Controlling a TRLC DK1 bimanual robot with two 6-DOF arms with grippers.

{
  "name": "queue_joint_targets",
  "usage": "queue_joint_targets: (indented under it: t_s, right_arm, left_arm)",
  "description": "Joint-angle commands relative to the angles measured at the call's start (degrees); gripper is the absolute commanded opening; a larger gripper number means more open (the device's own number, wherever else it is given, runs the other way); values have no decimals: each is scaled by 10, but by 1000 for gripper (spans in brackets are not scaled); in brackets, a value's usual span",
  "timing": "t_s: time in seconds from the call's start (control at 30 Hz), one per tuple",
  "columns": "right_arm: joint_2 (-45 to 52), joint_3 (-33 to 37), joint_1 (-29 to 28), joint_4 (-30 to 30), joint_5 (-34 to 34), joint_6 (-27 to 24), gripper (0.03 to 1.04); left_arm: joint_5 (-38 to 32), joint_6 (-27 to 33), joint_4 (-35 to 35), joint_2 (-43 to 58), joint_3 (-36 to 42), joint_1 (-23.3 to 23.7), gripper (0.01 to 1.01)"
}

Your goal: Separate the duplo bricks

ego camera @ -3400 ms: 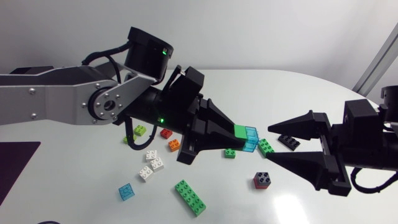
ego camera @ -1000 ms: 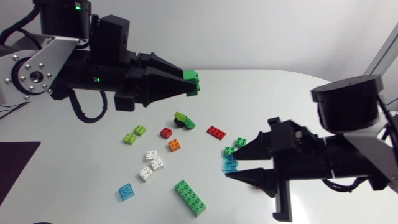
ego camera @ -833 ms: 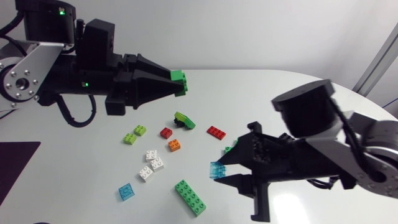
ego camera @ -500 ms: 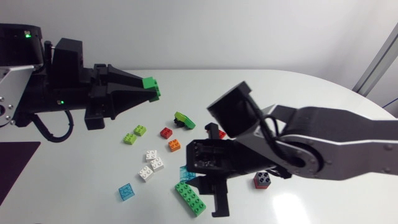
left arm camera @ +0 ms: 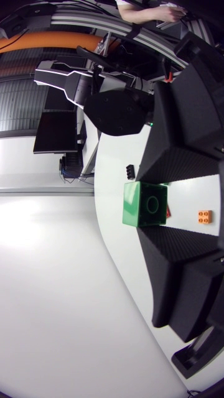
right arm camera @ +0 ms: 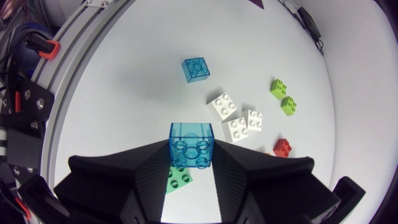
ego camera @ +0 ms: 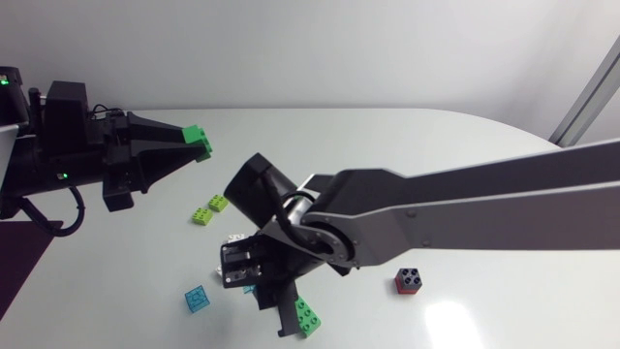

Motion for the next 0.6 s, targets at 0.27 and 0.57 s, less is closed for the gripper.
queue_joint_targets:
  t_s: [0.27,0.57]
  right_arm:
    - [100,73,62,-46,51,-76,274]
    - [148,109,99,-56,89,-110,275]
  left_arm:
    - [8,0,49,-42,-55,34,202]
    - [8,-2,70,-49,-66,55,202]
